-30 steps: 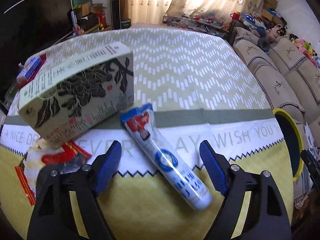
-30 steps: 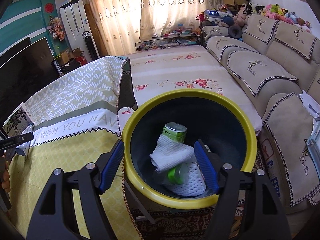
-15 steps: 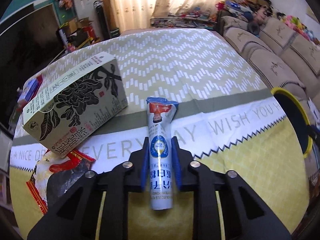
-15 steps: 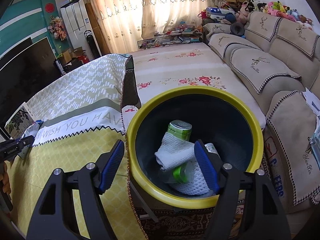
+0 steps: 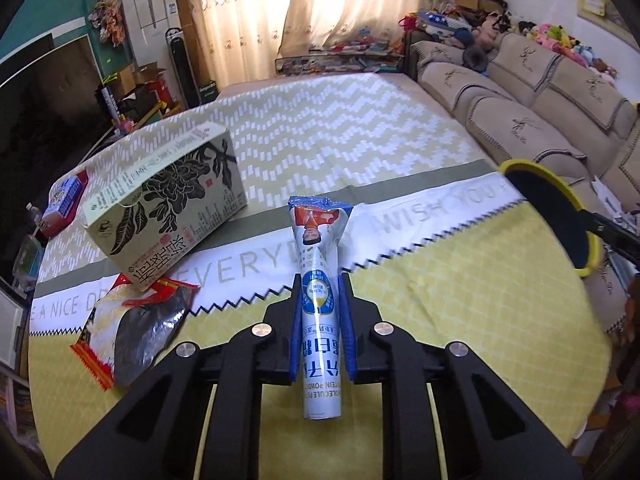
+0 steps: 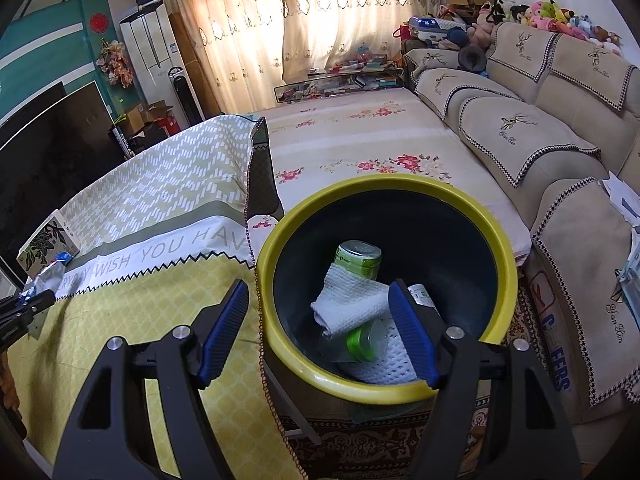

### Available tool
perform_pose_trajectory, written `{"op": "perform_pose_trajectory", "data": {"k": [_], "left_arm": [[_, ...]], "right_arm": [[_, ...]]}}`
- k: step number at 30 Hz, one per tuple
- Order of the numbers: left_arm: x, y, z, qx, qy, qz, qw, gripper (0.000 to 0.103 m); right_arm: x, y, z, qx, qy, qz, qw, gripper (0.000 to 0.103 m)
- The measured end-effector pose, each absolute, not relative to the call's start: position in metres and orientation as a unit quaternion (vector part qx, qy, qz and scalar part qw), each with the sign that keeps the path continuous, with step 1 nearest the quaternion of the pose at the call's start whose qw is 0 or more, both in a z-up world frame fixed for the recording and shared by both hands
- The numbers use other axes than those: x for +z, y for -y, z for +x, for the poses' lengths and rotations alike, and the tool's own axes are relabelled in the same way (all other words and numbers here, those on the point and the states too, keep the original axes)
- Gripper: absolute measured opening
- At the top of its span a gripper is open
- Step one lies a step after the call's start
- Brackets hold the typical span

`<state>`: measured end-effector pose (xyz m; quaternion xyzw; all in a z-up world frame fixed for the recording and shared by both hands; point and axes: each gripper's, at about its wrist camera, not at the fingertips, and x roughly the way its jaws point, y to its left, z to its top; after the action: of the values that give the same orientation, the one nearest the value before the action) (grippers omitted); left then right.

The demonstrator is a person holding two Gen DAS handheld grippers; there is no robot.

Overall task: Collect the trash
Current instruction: 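Carry the toothpaste tube over the bin and open the left gripper, then move both grippers back toward the green box and snack wrapper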

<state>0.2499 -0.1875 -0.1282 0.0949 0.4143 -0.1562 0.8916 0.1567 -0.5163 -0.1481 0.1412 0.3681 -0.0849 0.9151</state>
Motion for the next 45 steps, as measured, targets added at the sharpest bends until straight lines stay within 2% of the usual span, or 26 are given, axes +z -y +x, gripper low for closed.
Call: {"op": "perform_pose_trajectory", "data": {"k": [9,20,31,37,38,39,40,42,45], "left_arm": [[-0.098,0.255,0.190,-0.278,-0.384,0.096,0.876,0.017],[-0.076,0.357,0.185,-0.365,-0.353,0.141,0.850,0.017],[-0.103,0.480,0.222,-0.406,-0.389,0.191,0.804,0.018],[-0.126,0.518,0.244,-0.396,-0.406,0.199,0.799,0.019],[-0.128,0.522,0.248,-0.394,-0.407,0.199,0.800,0.021],[-0.131,0.527,0.252,-0.392,-0.407,0.200,0.800,0.028],[-0.135,0.533,0.253,-0.391,-0.408,0.201,0.800,0.039],[-0.137,0.534,0.257,-0.387,-0.407,0.201,0.803,0.051],[-0.126,0.518,0.257,-0.390,-0.402,0.172,0.810,0.056]], "right_arm": [[-0.146,0.527,0.125,-0.105,-0.370,0.135,0.913,0.069],[-0.130,0.557,0.090,-0.159,-0.344,0.129,0.917,0.069],[-0.136,0.597,0.074,-0.196,-0.338,0.142,0.910,0.069],[-0.142,0.607,0.075,-0.198,-0.342,0.149,0.906,0.069],[-0.143,0.608,0.074,-0.198,-0.343,0.150,0.906,0.069],[-0.144,0.608,0.075,-0.198,-0.344,0.149,0.905,0.069],[-0.144,0.607,0.076,-0.198,-0.345,0.149,0.905,0.069],[-0.144,0.604,0.076,-0.197,-0.346,0.149,0.905,0.069],[-0.143,0.600,0.078,-0.194,-0.347,0.146,0.906,0.069]]}}
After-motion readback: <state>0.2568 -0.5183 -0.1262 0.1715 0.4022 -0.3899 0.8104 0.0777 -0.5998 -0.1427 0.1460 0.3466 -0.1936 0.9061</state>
